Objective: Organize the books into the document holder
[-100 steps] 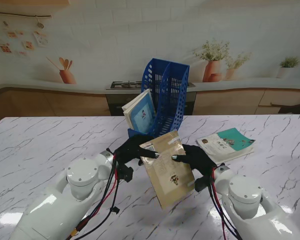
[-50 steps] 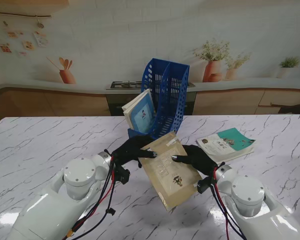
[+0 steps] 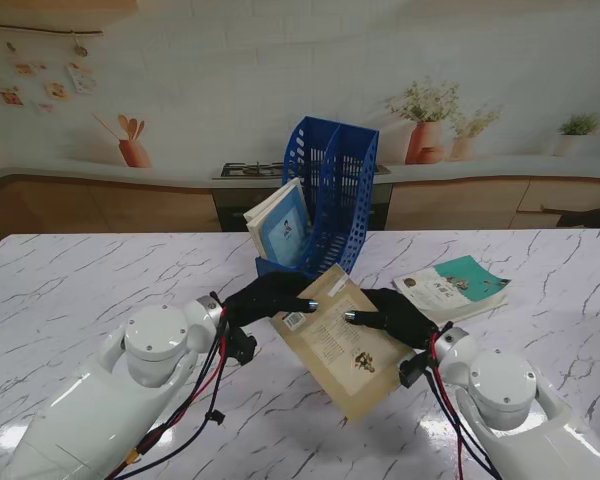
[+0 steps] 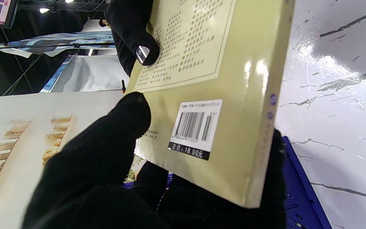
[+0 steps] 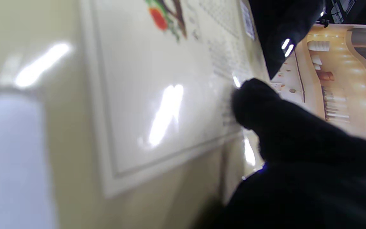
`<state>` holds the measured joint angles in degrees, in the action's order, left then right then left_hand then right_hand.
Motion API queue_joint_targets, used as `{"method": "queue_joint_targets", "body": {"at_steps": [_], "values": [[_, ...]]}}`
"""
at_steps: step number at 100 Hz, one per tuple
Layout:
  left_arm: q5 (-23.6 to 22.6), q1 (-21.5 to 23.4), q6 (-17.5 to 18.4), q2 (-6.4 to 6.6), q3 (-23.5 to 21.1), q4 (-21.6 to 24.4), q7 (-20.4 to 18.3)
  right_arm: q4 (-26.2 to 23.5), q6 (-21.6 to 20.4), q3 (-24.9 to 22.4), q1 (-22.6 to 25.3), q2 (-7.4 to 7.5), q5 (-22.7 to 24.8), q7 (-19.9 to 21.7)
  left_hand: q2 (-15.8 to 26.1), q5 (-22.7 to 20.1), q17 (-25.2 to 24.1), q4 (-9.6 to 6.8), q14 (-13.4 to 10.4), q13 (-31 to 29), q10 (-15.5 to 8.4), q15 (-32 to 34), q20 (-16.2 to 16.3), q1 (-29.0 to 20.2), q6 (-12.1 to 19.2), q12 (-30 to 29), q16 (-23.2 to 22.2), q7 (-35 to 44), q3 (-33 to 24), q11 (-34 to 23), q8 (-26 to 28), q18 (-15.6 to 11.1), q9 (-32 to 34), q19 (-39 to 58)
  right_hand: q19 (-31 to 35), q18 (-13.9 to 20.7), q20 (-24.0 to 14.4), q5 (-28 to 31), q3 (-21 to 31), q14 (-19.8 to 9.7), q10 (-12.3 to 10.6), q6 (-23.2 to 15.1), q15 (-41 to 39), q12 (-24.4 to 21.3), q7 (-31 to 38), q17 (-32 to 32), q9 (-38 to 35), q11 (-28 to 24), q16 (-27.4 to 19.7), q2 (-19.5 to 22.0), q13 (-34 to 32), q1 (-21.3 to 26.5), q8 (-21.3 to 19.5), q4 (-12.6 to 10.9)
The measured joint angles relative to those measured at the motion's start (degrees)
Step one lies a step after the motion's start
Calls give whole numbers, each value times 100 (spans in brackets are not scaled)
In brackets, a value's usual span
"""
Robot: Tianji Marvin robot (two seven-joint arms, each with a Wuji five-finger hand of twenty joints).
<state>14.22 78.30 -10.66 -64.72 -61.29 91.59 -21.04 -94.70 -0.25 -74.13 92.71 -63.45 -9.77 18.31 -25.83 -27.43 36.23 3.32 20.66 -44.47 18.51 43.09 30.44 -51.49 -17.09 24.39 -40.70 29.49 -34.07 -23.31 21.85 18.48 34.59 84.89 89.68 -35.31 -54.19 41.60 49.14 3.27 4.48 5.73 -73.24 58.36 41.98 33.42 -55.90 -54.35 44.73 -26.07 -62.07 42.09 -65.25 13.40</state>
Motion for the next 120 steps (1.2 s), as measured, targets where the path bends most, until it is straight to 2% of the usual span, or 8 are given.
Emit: {"method": "queue_joint_targets", "body": {"at_steps": [20,32,39,52,73,83,97,120], "values": [[94,-121,-17,-4,113,-157,-36,-29,-61,-2,-1,19,12,51,2,-69,931,0,-392,-592,0,948,-155,-6,-116,539,-489,551,-155,-660,230,-379,207,195,-17,0,-89,0,-18,-1,-1,10,-12,2,0,-57,0,-1,7,29,0,0,0,0],[158,-140,-18,-22,137,-194,-25,-25,-65,7,-18,33,14,122,-356,-175,1689,30,-684,-1228,-193,1430,-802,-542,235,2330,-784,2324,-59,-498,797,-650,1391,575,-78,0,-99,0,-49,-43,-1,46,-48,4,0,-160,0,-2,18,69,0,7,0,-1],[309,-139,31,-42,137,-220,15,-8,-70,23,-36,41,27,145,-547,-175,1976,32,-696,-1435,-303,1430,-967,-622,369,2560,-823,2859,-183,-179,903,-654,1799,726,-140,0,-104,-45,-71,-45,-7,48,-48,4,0,-264,66,8,19,125,93,7,-1,-1],[941,-135,558,-89,138,-481,-66,25,-141,62,-87,46,51,112,-923,-427,2236,99,-723,-1776,-524,1518,-743,-605,340,2515,-945,2827,-605,64,1010,-657,2395,1035,-223,0,-115,-64,-146,-46,-73,-77,78,-82,0,-467,133,91,19,150,214,9,-5,-1],[576,-132,584,-101,145,-471,-47,31,-74,51,-74,39,53,127,-1004,-753,2384,99,-763,-1990,-667,1480,-306,-523,375,2903,-1138,2473,-698,-50,1499,-674,2608,1209,-541,0,-88,-64,-146,-46,-73,-80,399,-462,0,-695,140,144,2,150,279,10,165,-2],[583,-124,584,-101,161,-426,28,26,-63,26,-59,38,53,131,-1076,-847,2417,99,-807,-2058,-663,1499,-259,-473,375,3089,-1247,2404,-756,-95,1515,-706,2613,1224,-1021,0,201,-141,-184,2,-67,-143,1396,-943,0,-1018,304,684,-506,150,583,91,922,-2],[545,-74,518,-101,126,-306,79,25,-144,-20,-28,32,-7,115,-1140,-958,2418,99,-815,-2061,-615,1558,-231,-384,467,3263,-1296,2392,-767,-99,1628,-710,2613,1256,-1977,-5,811,-838,-592,83,-10,-516,3417,-2214,193,-1625,960,2137,-1331,210,1240,299,3020,-204],[459,17,252,-96,-7,-117,83,-84,-198,-167,117,-10,85,-287,-1144,-1037,2447,100,-858,-2117,-616,1720,-224,-374,467,3410,-1372,2389,-820,-122,1720,-745,2668,1267,-2770,-6,1351,-877,-1476,269,121,-488,5066,-3247,-1903,-2253,1739,3121,-1851,746,2010,-603,2745,-763]]}}
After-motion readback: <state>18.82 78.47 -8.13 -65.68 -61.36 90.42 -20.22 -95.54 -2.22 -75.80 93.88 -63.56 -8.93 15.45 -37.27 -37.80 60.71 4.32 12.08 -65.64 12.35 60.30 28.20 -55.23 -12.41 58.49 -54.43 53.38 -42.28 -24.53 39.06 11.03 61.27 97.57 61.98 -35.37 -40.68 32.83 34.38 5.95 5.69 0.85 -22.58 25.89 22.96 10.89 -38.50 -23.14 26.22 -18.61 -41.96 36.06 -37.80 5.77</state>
